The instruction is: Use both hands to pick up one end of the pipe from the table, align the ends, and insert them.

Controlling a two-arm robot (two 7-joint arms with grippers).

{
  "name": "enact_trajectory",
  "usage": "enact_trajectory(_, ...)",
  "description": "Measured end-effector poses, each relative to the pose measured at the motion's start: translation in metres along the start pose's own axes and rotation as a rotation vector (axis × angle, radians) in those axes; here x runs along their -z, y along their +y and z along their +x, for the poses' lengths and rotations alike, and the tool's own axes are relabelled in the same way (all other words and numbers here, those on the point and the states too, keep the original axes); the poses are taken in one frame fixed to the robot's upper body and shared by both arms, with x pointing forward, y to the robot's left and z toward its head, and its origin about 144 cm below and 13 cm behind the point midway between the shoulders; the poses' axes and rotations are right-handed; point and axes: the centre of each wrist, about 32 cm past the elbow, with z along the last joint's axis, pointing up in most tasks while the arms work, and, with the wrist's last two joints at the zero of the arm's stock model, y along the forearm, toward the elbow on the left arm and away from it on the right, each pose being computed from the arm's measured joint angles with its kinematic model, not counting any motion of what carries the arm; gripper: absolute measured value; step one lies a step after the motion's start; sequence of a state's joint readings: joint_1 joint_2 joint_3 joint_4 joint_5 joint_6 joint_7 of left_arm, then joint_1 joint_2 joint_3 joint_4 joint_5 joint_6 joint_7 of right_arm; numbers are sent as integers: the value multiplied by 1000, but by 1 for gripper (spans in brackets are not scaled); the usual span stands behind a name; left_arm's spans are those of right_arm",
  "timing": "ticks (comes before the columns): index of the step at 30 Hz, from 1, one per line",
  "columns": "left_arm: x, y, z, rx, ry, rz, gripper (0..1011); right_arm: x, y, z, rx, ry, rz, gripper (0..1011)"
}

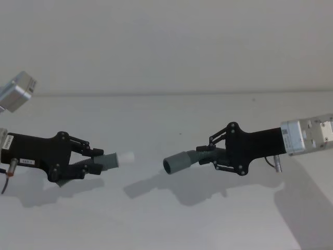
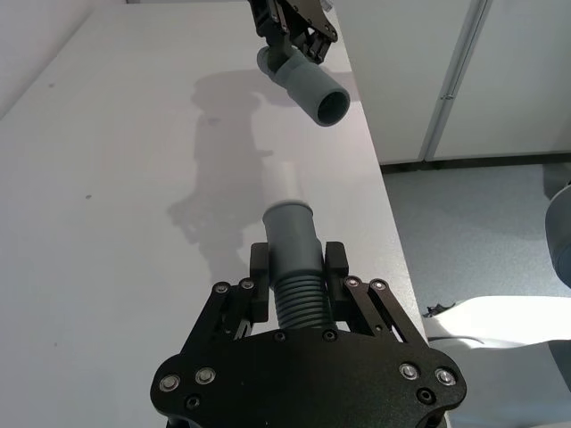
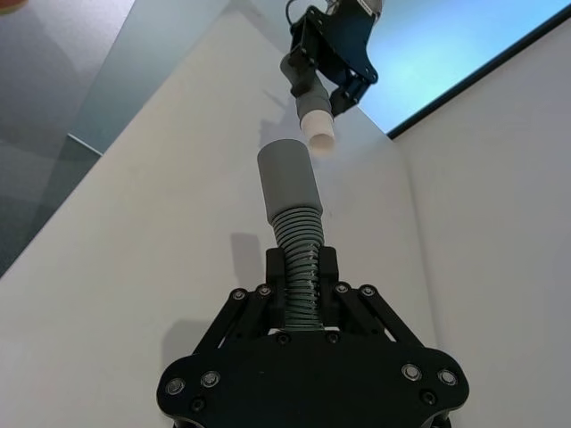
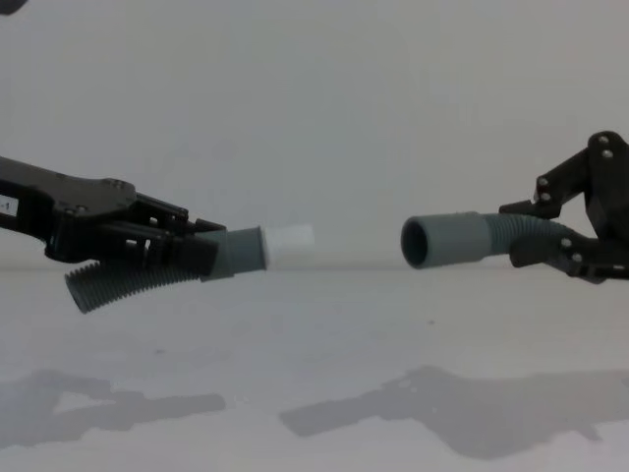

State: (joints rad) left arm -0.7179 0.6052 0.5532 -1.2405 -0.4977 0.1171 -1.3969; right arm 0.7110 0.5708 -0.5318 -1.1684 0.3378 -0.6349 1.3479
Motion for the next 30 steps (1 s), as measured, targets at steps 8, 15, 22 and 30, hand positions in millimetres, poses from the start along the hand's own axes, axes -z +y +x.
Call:
enact_trajectory(8,0,0,0,0,0,0,334,-1,1,-1,20,11,-24,185)
enact_trajectory(15,0,0,0,0,0,0,334,-2,6,-1,41,19,-41,185)
enact_trajectory(22,0,0,0,0,0,0,334,-5,14,0,59,29,-51,185)
enact_trajectory(30,0,0,0,0,0,0,334,-7,22,1,71,41,-64,185)
